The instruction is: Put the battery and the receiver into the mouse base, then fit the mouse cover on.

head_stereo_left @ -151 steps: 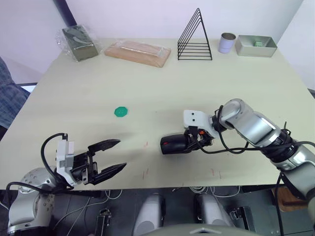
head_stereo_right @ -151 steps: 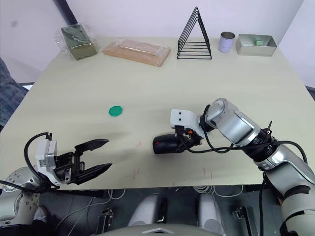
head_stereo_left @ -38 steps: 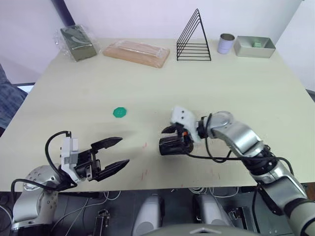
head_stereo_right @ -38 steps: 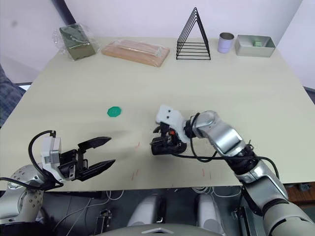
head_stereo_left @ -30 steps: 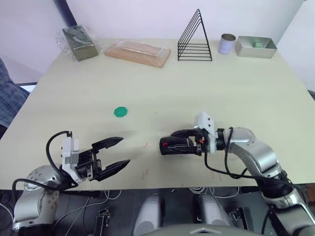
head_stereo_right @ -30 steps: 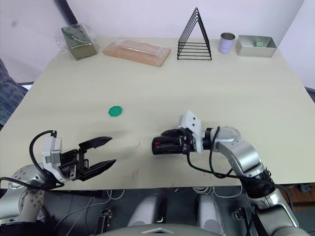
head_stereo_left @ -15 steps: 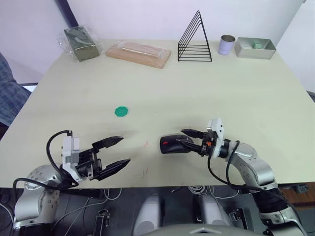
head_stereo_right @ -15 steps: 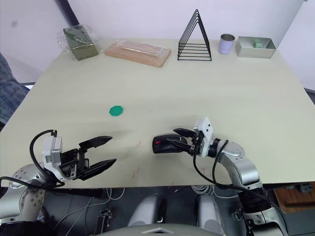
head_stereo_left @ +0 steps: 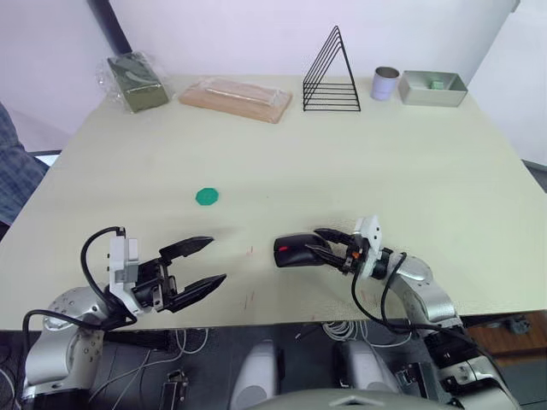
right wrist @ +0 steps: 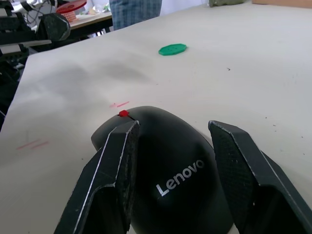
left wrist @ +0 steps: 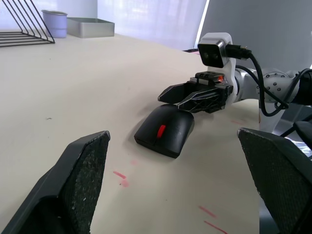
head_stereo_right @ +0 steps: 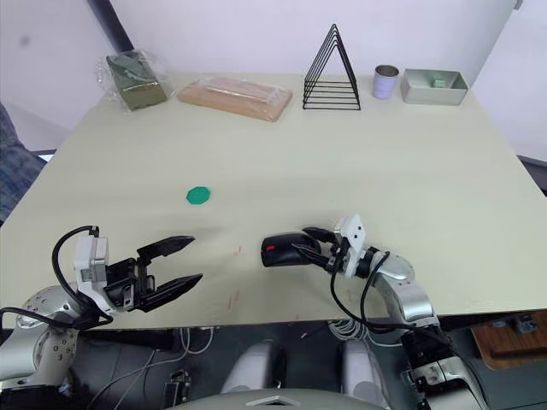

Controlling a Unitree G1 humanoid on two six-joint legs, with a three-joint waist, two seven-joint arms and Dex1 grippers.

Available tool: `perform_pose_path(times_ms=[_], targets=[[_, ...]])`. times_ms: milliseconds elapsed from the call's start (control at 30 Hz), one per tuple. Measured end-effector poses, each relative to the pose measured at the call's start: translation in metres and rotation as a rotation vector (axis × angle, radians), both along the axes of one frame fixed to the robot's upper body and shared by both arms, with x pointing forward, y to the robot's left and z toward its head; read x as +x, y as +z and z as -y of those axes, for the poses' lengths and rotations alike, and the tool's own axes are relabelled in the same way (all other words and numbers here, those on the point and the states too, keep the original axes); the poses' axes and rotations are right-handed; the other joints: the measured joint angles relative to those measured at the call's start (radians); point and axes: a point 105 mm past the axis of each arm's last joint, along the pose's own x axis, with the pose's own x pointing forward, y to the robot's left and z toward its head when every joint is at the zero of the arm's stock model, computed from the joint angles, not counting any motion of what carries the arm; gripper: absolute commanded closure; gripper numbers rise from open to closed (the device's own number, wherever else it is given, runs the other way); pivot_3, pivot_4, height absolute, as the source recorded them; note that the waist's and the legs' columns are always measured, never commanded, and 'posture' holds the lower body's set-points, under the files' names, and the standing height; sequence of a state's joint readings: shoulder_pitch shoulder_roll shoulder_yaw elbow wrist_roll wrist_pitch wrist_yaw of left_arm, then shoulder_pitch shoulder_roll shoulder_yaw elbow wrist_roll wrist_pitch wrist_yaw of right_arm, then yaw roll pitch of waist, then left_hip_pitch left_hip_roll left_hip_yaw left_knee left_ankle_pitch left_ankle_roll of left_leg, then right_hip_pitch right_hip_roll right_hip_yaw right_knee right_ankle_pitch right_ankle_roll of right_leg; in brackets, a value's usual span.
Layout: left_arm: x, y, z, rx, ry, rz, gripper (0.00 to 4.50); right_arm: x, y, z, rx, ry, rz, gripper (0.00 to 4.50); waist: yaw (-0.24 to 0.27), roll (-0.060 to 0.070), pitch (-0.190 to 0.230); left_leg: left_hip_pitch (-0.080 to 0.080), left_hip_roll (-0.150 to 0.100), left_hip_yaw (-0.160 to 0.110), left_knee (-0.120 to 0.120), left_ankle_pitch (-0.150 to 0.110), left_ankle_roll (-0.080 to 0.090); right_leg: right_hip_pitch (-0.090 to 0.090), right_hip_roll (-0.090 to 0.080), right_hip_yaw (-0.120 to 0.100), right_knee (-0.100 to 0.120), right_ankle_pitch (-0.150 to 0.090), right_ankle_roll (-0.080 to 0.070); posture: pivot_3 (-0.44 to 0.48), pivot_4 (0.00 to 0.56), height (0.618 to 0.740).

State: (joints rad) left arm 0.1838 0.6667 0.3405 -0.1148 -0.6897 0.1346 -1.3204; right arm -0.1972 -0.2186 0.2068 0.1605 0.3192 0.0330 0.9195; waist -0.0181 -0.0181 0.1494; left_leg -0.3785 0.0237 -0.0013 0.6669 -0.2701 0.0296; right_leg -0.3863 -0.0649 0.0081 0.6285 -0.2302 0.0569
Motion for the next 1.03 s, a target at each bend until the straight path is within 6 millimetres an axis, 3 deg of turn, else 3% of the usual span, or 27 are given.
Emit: perform_pose_path(times_ms=[200, 300, 400, 500, 567, 600, 800, 1033], targets=[[0.007, -0.006, -0.003, -0.027, 0.098, -0.031, 0.00, -0.004, 0.016, 0.021, 0.004, -0.026, 0.018, 2.13, 0.007, 0.001, 0.002, -0.004, 0.000, 0.000, 0.001, 0.000, 0.000, -0.002, -0.002, 0.000, 0.000, 0.001, -0.001, 0.000, 0.150, 0.740], [0.013, -0.009, -0.006, -0.021, 0.162, -0.061, 0.00, -0.005, 0.039, 0.040, -0.003, -0.059, 0.065, 2.13, 0.008, 0.002, 0.002, -0.007, -0.002, 0.001, -0.001, 0.000, 0.000, -0.006, -0.003, 0.001, -0.001, 0.001, -0.001, 0.000, 0.150, 0.740], [0.018, -0.012, -0.009, -0.033, 0.224, -0.081, 0.00, -0.014, 0.048, 0.067, -0.050, -0.089, 0.060, 2.13, 0.012, 0.001, 0.002, -0.009, -0.002, 0.001, -0.003, 0.000, 0.000, -0.008, -0.003, 0.000, -0.002, 0.001, -0.001, 0.000, 0.150, 0.740], [0.020, -0.015, -0.012, -0.020, 0.275, -0.095, 0.00, -0.022, 0.046, 0.090, -0.099, -0.118, 0.024, 1.30, 0.011, 0.001, 0.001, -0.010, -0.002, 0.002, -0.003, -0.001, 0.000, -0.008, -0.003, 0.000, -0.002, 0.001, -0.001, 0.000, 0.150, 0.740], [0.019, -0.020, -0.015, 0.003, 0.315, -0.111, 0.00, -0.031, 0.042, 0.111, -0.147, -0.151, -0.012, 0.28, 0.012, 0.001, 0.002, -0.010, -0.002, 0.003, -0.003, -0.001, 0.000, -0.008, -0.004, 0.001, -0.003, 0.001, -0.001, 0.000, 0.150, 0.740], [0.018, -0.023, -0.017, 0.015, 0.331, -0.122, 0.00, -0.033, 0.043, 0.122, -0.164, -0.175, -0.021, 0.03, 0.012, 0.000, 0.002, -0.010, -0.002, 0.003, -0.002, -0.001, 0.001, -0.008, -0.004, 0.002, -0.003, 0.001, -0.001, 0.000, 0.150, 0.740], [0.007, -0.035, -0.025, 0.028, 0.388, -0.175, 0.00, -0.058, 0.039, 0.168, -0.235, -0.280, -0.081, 0.03, 0.014, 0.000, 0.002, -0.008, -0.001, 0.004, -0.002, -0.001, 0.001, -0.008, -0.004, 0.003, -0.003, 0.001, -0.001, 0.000, 0.150, 0.740], [0.003, -0.041, -0.029, 0.035, 0.416, -0.202, 0.00, -0.063, 0.044, 0.173, -0.234, -0.307, -0.071, 0.03, 0.012, 0.000, 0.002, -0.008, -0.001, 0.005, -0.002, -0.001, 0.000, -0.008, -0.004, 0.004, -0.002, 0.000, 0.000, 0.000, 0.150, 0.740]])
